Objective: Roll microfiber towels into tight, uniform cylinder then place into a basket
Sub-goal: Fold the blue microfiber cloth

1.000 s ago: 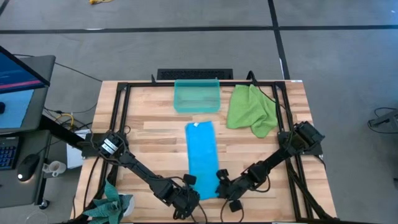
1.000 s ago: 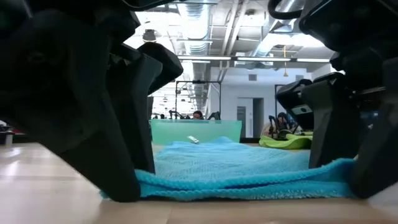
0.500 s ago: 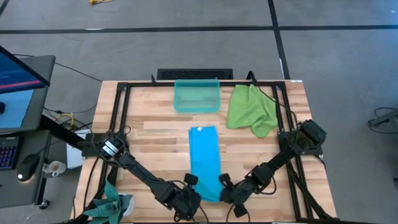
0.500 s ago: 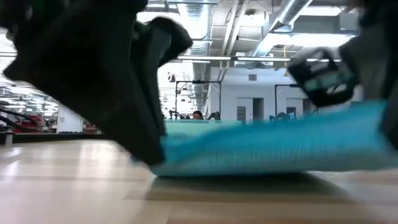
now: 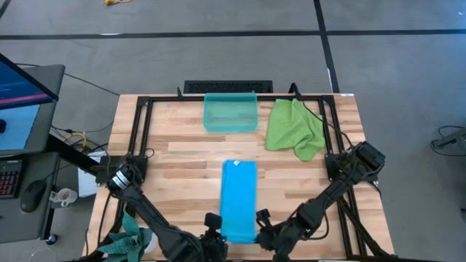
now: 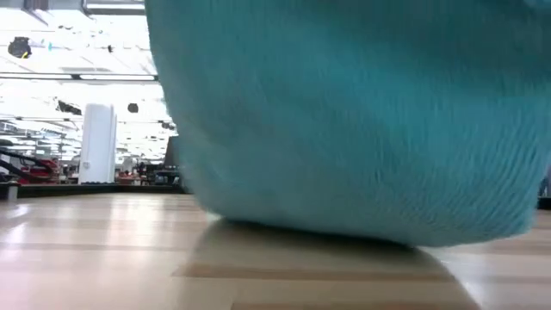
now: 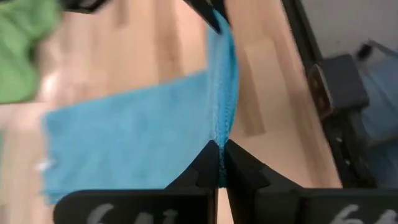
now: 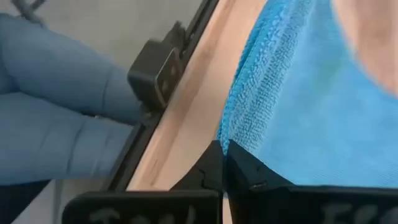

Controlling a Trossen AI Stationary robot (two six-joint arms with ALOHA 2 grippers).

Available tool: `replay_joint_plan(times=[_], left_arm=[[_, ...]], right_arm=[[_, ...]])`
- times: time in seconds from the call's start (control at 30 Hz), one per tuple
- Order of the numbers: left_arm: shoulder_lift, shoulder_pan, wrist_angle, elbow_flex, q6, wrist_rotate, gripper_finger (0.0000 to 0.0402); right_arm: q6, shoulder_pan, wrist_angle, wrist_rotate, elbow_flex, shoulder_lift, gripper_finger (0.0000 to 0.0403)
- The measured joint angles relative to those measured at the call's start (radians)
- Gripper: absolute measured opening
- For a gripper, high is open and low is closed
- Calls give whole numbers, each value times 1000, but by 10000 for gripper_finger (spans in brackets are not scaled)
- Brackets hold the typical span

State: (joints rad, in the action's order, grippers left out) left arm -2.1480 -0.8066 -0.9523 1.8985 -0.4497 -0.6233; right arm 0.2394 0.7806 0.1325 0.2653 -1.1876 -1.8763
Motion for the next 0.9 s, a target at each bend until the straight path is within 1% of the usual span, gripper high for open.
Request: replay_joint_plan(times=[0.07,0.23,0.33,0.43,0.5,0.67,0.8,0.9], left_arm=[[0,-9,-32,18,-21,-33,4],[1,-1,-140,32,-137,-54,4],[1,22,-239,32,-215,-102,4],[1,44,-321,32,-256,-180,4],[1,54,-357,32,-270,-208,4],[1,107,-364,10,-240,-247,4],[1,155,-362,-63,-220,-264,4],[1,186,-351,-125,-220,-322,4]], right_arm=[[-1,8,37,30,-26,0,20],[-22,7,160,140,-84,0,8],[-33,-29,257,210,-100,0,14],[-30,-78,338,247,-101,0,22],[-30,-110,375,267,-102,1,21],[-35,-171,463,289,-102,1,9],[-14,-202,526,316,-101,1,15],[0,-214,561,364,-100,0,18]])
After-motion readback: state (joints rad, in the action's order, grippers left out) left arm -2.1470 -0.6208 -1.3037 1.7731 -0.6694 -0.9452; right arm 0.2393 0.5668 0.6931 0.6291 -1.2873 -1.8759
